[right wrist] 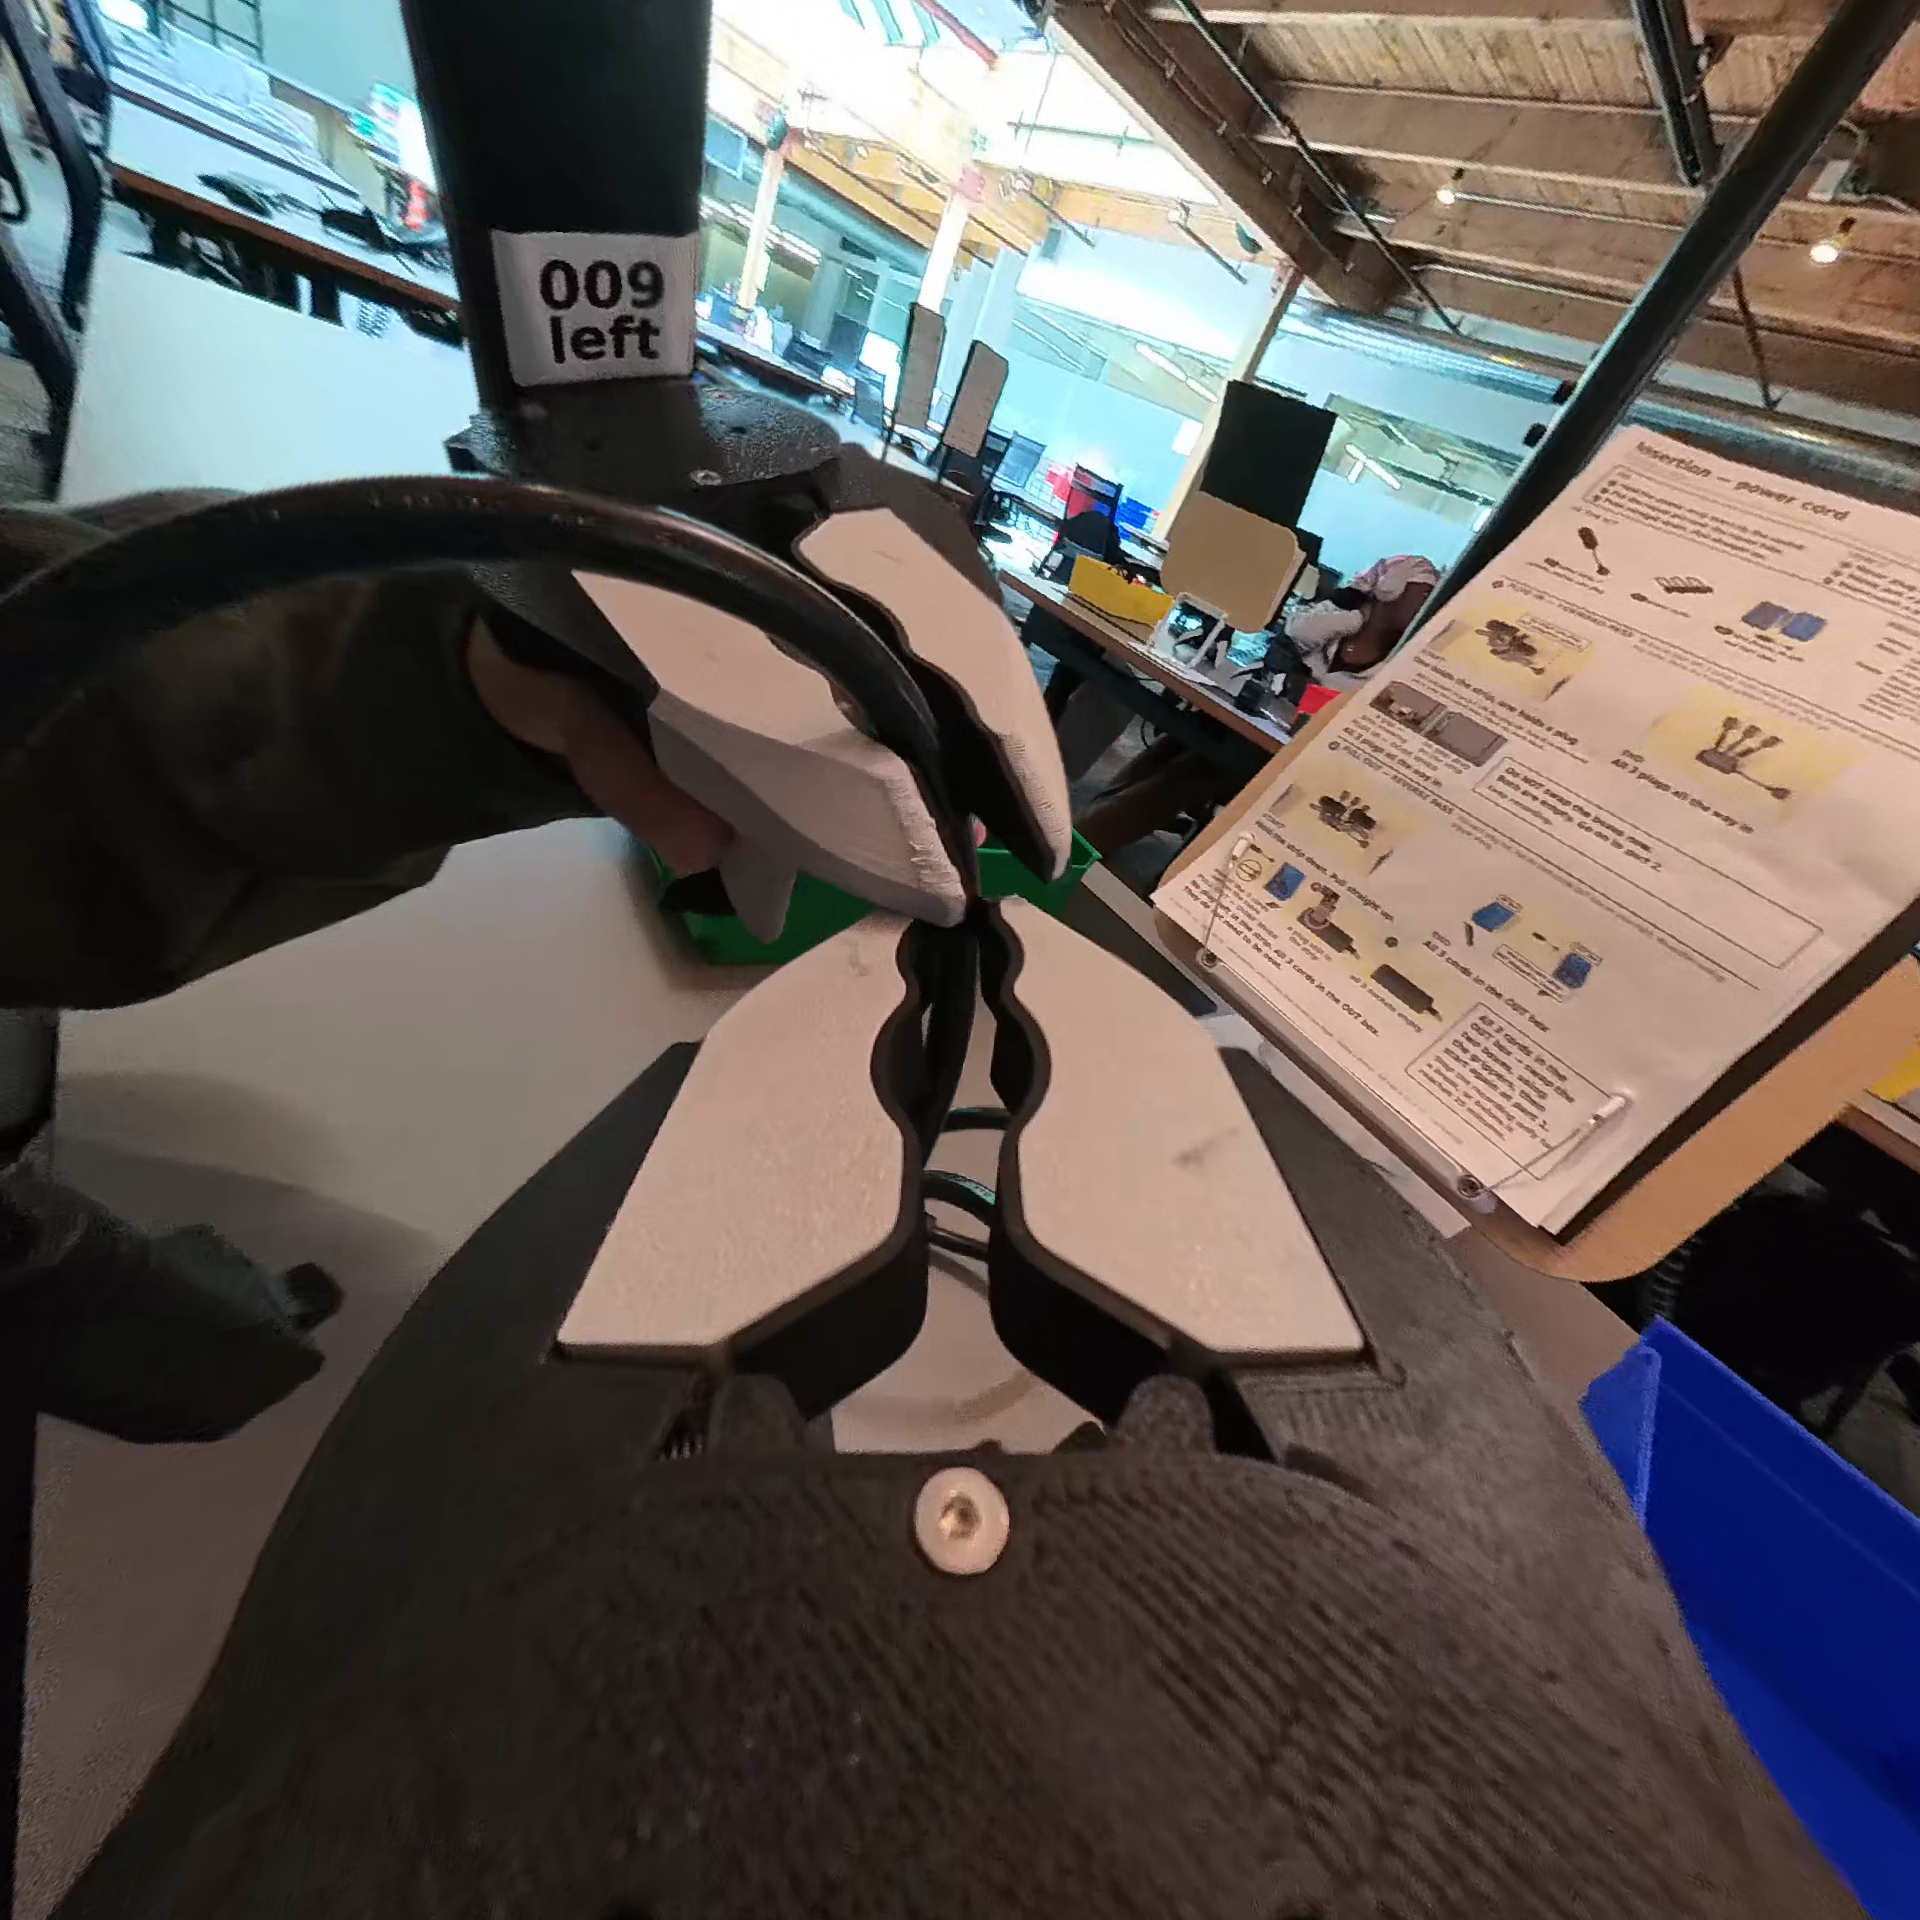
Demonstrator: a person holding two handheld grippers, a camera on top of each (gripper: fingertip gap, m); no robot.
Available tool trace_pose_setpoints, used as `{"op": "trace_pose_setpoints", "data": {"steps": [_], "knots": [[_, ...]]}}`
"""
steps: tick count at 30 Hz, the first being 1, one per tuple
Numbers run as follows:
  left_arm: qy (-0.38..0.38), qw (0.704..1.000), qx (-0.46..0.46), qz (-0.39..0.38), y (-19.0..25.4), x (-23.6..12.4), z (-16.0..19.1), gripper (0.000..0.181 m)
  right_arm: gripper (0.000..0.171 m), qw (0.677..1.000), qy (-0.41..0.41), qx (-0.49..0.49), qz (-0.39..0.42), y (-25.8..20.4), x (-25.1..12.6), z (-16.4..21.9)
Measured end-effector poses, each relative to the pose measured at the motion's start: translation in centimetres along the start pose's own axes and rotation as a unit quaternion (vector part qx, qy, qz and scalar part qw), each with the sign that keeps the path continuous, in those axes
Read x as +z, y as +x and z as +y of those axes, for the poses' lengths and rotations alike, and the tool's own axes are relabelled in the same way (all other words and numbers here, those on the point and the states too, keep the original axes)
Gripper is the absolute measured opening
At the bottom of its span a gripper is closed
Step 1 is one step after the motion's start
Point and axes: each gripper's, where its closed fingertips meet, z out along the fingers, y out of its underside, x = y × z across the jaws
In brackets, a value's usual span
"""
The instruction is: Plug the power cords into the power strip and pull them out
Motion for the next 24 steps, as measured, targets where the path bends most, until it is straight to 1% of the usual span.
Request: {"op": "trace_pose_setpoints", "data": {"steps": [2,5,12,14,15,16,17,18,20,22,24], "knots": [[0.011,1.0,-0.024,-0.005,-0.2,-0.1,0.1,0.015,0.008,1.0,0.001,0.005,0.005,0.2,0.1,0.0],[0.021,0.998,-0.051,-0.017,-0.4,-0.5,0.4,0.026,0.008,1.0,0.007,0.009,0.0,0.1,0.2,0.1],[-0.031,0.994,-0.099,-0.026,-0.2,-0.8,1.4,0.031,0.008,0.999,0.017,-0.006,-0.027,-0.7,0.4,0.7],[-0.043,0.992,-0.122,-0.006,0.6,-0.8,1.1,0.026,0.008,0.999,0.026,-0.013,-0.036,-0.9,0.3,0.5],[-0.036,0.99,-0.135,0.028,1.5,-0.8,0.6,0.045,0.008,0.999,0.025,-0.014,-0.034,-0.7,0.3,0.6],[-0.03,0.986,-0.154,0.056,2.3,-1.0,0.1,0.044,0.008,0.999,0.026,-0.012,-0.028,-0.5,0.3,0.6],[-0.04,0.984,-0.163,0.064,2.6,-0.9,0.2,0.049,0.008,0.999,0.031,-0.008,-0.03,-0.5,0.2,0.5],[-0.053,0.985,-0.156,0.057,2.5,-0.8,0.6,0.05,0.008,0.999,0.02,-0.002,-0.031,-0.4,0.2,0.8],[-0.074,0.987,-0.138,0.04,2.2,-0.9,1.3,0.052,0.008,1.0,0.001,-0.017,-0.007,0.2,0.2,1.4],[-0.086,0.987,-0.133,0.04,2.1,-1.4,2.0,0.052,0.008,1.0,-0.01,-0.006,-0.012,0.0,0.1,1.5],[-0.107,0.984,-0.135,0.04,1.9,-2.0,2.9,0.053,0.008,1.0,-0.023,-0.006,0.0,0.4,0.0,1.9]]}}
